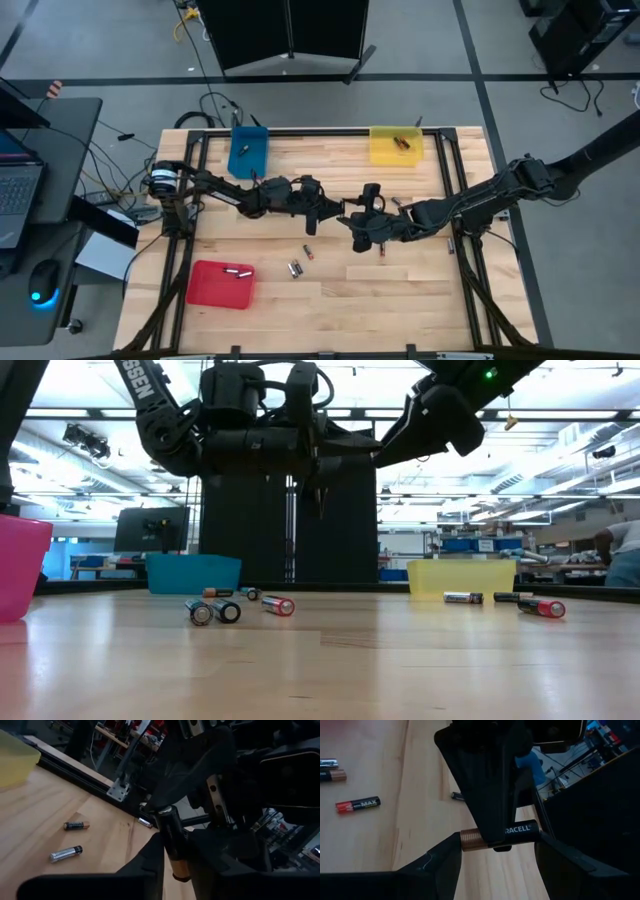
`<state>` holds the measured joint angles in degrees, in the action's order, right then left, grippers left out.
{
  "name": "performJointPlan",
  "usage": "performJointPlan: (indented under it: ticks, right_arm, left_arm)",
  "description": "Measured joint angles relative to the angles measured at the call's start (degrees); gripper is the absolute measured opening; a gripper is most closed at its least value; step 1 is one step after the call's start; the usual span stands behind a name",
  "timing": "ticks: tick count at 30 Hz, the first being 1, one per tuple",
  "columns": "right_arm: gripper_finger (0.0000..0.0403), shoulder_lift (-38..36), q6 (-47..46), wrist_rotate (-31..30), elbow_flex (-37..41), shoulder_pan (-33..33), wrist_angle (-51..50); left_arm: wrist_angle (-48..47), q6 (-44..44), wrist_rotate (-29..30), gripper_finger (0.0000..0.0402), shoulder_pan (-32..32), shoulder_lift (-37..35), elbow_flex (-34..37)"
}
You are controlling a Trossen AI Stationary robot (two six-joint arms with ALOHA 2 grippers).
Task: Sort batteries
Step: Put the black battery into the blue bin
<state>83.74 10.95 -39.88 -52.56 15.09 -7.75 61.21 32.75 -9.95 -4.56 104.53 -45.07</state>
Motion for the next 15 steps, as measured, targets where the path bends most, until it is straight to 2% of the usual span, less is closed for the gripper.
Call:
performJointPlan:
  ticks: [4, 10, 15]
  right_arm:
    - [0.0241, 0.0, -0.2, 0.0, 0.0, 0.0, 0.0]
    - [0.0276, -0.1, -1.3, 0.9, 0.0, 0.4, 1.0]
    - [0.0292, -1.6, -0.9, -2.1, 0.0, 1.8, 0.6]
  left_arm:
    - [0.0, -1.8, -0.1, 0.0066, 0.0, 0.0, 0.0]
    - [-0.1, -7.1, -0.5, 0.0053, -0.1, 0.0, -0.3]
    - [-1.1, -7.3, -2.8, 0.0047, -2.3, 0.0, -0.2]
